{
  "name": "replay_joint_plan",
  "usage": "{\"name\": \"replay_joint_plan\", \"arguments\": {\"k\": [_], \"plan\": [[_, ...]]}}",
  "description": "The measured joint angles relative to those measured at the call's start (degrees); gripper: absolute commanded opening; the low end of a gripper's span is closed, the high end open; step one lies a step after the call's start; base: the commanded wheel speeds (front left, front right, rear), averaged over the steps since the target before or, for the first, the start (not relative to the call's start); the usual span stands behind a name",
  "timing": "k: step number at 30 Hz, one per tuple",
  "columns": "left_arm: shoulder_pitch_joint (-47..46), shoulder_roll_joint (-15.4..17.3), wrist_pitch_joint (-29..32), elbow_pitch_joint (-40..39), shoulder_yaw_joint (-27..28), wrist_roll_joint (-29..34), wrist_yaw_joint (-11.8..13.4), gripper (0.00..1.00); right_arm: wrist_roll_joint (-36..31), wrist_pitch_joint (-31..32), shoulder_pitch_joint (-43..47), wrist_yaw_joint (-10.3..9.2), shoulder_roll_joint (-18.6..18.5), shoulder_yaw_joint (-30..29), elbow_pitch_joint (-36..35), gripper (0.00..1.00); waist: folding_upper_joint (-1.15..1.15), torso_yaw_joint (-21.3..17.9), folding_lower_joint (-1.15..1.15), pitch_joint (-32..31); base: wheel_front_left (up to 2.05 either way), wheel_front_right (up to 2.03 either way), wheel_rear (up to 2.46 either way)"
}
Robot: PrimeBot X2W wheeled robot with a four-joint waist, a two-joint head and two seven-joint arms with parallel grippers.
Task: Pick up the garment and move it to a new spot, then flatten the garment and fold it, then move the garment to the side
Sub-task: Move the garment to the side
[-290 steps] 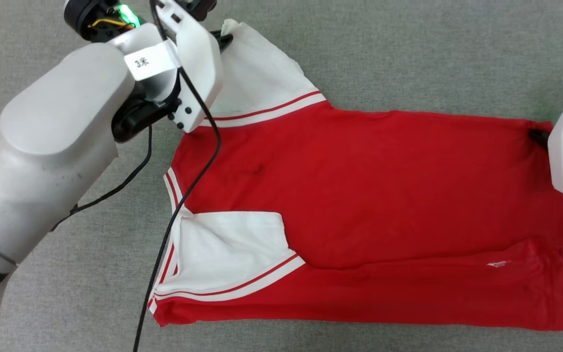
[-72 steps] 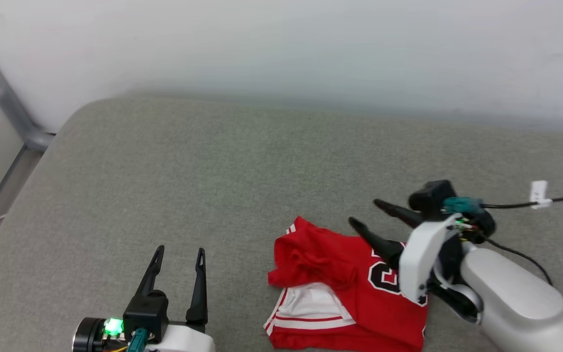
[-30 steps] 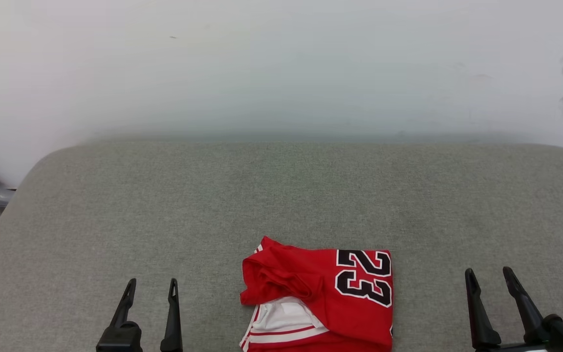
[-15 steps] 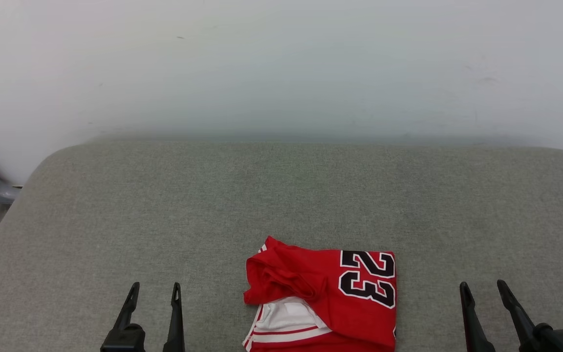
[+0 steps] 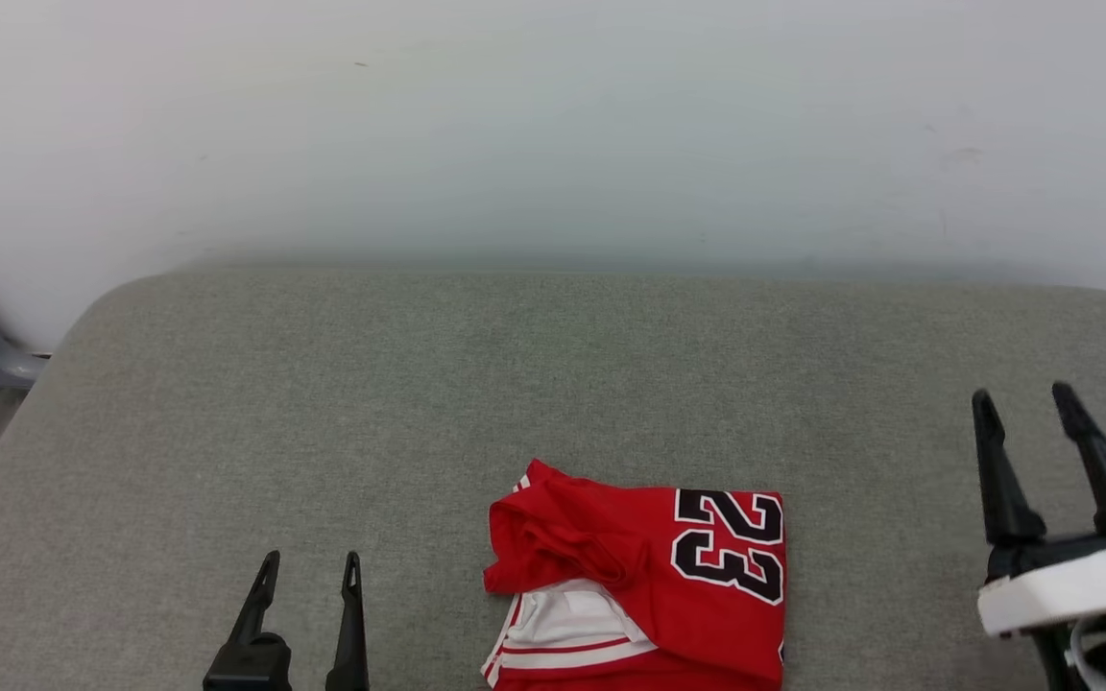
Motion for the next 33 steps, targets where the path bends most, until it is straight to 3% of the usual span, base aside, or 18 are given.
{"name": "replay_joint_plan", "arguments": {"k": [7, 13, 20, 26, 33], "plan": [[-1.07, -0.07, 0.00, 0.31, -0.44, 0.01, -0.11, 1.00, 6.06, 8.32, -12.14, 0.00, -6.32, 4.38, 0.64, 1.00, 0.00, 0.81, 0.00, 0.92, 0.00, 0.00, 0.00], [-1.26, -0.07, 0.00, 0.32, -0.57, 0.02, -0.18, 1.00, 15.05, 21.06, -19.53, 0.00, -10.78, 12.94, 3.28, 1.00, 0.00, 1.01, 0.00, 1.71, 0.00, 0.00, 0.00], [-1.80, -0.18, 0.00, 0.33, -0.96, 0.01, -0.01, 1.00, 24.75, 37.28, -21.46, 0.00, -14.60, 21.18, 7.31, 1.00, 0.00, 1.57, 0.00, 2.31, 0.00, 0.00, 0.00], [-2.12, -0.42, 0.00, 0.24, -1.80, 0.00, -0.01, 1.00, 31.48, 45.73, -20.01, 0.00, -15.30, 23.23, 11.05, 1.00, 0.00, 2.80, 0.00, 3.20, 0.00, 0.00, 0.00], [-3.53, -0.64, 0.00, 0.23, -2.24, -0.14, 0.01, 1.00, 33.56, 48.94, -18.00, 0.00, -14.33, 24.97, 15.10, 1.00, 0.00, 4.06, 0.00, 5.88, 0.00, 0.00, 0.00]]}}
